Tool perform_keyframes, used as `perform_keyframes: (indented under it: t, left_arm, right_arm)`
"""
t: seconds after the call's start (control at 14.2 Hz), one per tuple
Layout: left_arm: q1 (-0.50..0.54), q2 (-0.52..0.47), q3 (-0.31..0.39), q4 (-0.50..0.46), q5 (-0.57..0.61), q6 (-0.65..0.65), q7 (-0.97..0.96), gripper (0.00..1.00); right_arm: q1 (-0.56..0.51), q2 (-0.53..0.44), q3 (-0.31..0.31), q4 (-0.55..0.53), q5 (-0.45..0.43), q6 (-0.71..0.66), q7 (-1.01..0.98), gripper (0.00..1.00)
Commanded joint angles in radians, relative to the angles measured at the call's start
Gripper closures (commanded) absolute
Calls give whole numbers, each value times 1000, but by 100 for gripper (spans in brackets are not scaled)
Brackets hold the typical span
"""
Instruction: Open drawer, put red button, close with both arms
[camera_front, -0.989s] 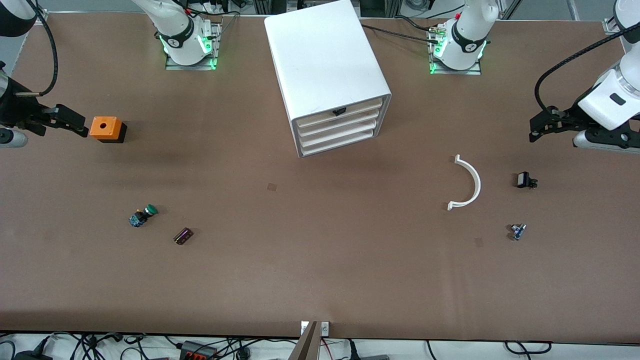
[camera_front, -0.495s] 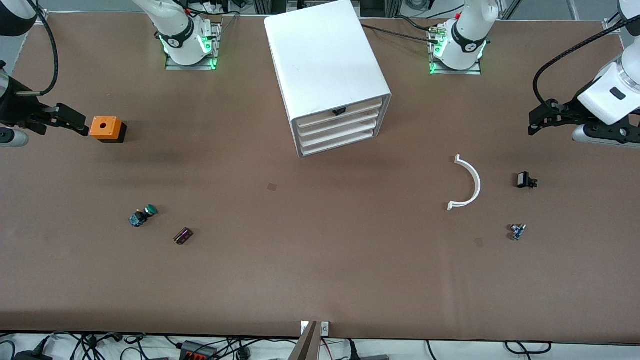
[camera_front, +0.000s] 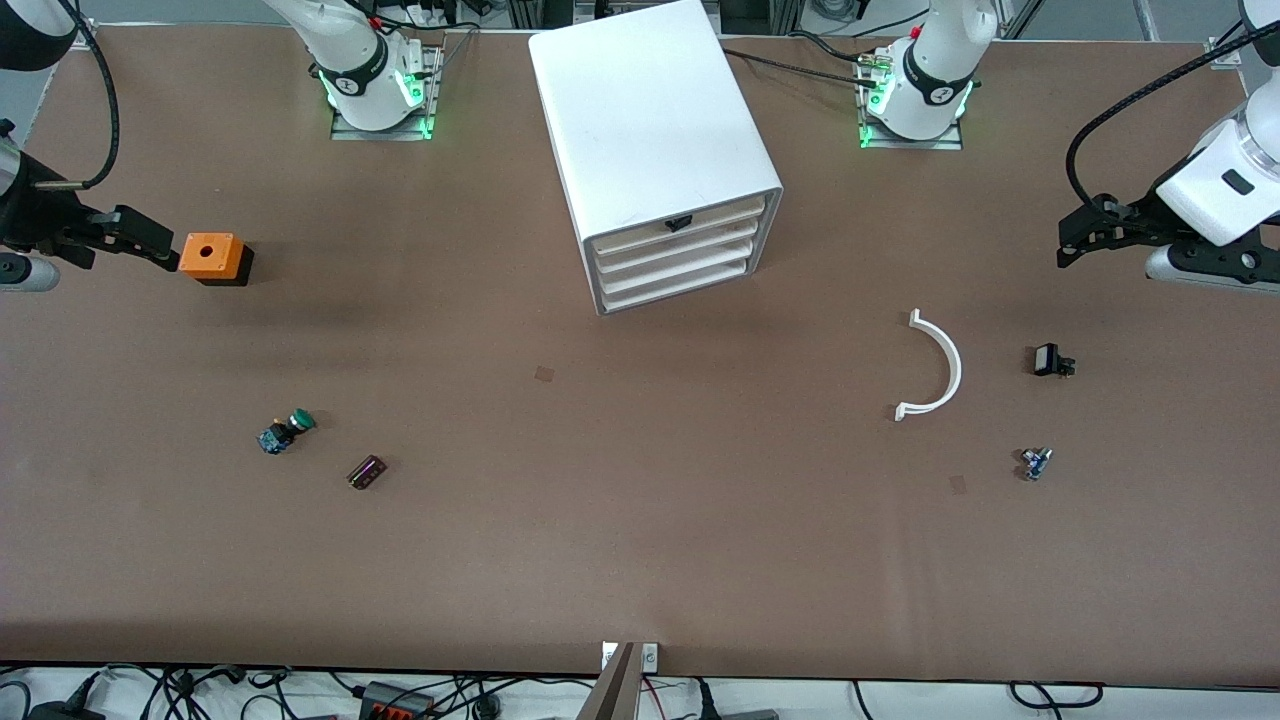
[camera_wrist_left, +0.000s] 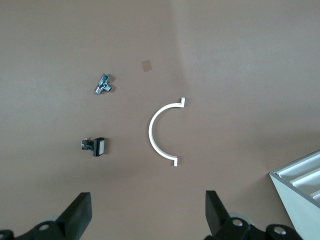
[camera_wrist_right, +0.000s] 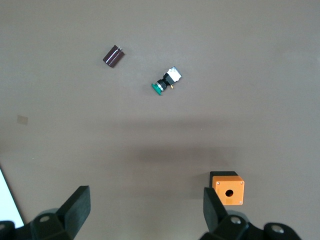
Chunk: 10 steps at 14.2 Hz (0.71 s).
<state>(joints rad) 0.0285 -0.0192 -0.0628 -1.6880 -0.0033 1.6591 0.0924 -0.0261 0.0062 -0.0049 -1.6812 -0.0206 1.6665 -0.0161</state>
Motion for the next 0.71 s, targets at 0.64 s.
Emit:
perform_keyframes:
  t: [0.64]
  left_arm:
    - [1,16,-2,36,-15,-25,6,0]
  right_arm:
    - [-1,-15,10,-17,-12,10,-5,0]
